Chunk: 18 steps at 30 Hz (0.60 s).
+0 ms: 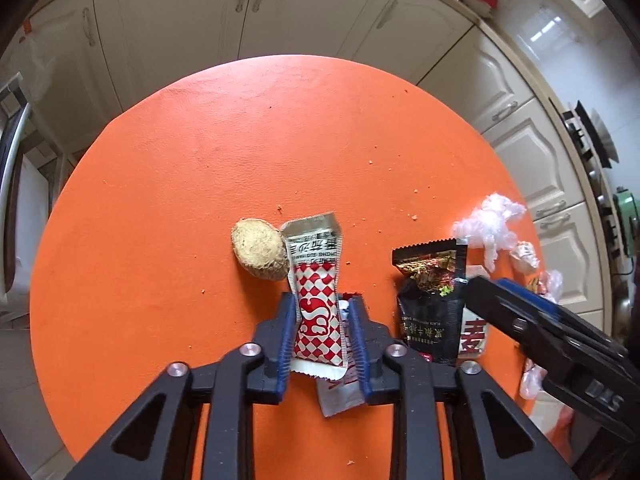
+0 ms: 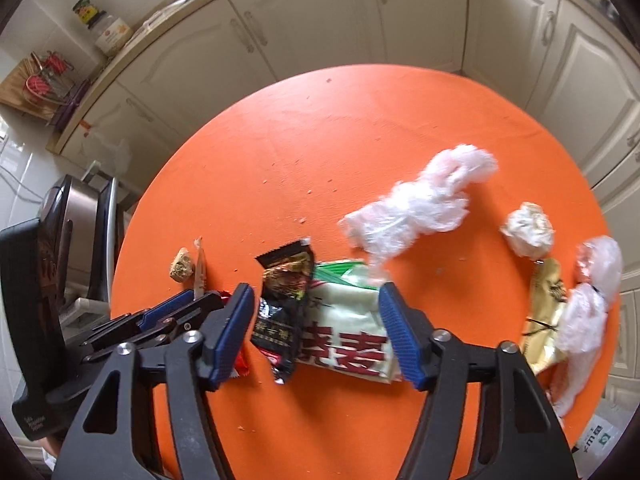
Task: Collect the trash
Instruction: 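Grasp the red-checkered snack wrapper with the left tool while the right tool grasps a black wrapper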
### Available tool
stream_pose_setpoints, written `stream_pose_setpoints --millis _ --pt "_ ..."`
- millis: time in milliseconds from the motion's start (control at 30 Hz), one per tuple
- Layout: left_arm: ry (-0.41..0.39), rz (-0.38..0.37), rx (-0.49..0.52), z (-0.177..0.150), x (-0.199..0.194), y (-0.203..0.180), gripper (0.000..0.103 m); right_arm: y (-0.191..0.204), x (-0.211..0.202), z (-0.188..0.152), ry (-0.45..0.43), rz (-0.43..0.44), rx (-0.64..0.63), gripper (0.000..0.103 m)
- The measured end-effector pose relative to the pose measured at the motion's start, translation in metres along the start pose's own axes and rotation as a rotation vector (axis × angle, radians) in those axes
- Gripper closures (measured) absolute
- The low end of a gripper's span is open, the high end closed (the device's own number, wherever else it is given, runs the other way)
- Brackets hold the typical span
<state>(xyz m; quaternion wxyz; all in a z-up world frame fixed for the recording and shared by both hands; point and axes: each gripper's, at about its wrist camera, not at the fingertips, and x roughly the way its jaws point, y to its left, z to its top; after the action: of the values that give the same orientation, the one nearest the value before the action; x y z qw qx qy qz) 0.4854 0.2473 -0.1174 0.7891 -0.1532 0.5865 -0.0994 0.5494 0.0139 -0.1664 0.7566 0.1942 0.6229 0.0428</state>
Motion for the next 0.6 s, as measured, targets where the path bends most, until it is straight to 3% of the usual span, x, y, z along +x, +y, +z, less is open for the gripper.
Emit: stream_pose_setpoints --millis 67,200,267,333,467,600 --pt "0.002 -0.010 -0.011 -0.002 -0.003 0.005 0.087 0.004 0.009 0.002 0.023 0.012 -0.002 0.053" --pt "-0.007 -0.039 -0.041 -0.006 -0.014 0.016 0.093 0.013 0.015 0.004 0.036 0.029 -0.022 0.082" --pt "-0.013 -0.043 -0.042 -0.008 -0.021 0.019 0.096 0.018 0.017 0.004 0.045 0.041 -0.051 0.084" --pt "-0.014 -0.047 -0.051 -0.012 -0.026 0.020 0.096 0.021 0.019 0.003 0.045 0.031 -0.057 0.097" --pt "-0.013 -0.056 -0.067 -0.016 -0.028 0.025 0.096 0.035 0.027 0.000 0.071 0.023 -0.131 0.097" --pt "0.012 -0.079 -0.090 -0.018 -0.022 0.031 0.097 0.035 0.044 -0.002 0.092 -0.002 -0.119 0.093"
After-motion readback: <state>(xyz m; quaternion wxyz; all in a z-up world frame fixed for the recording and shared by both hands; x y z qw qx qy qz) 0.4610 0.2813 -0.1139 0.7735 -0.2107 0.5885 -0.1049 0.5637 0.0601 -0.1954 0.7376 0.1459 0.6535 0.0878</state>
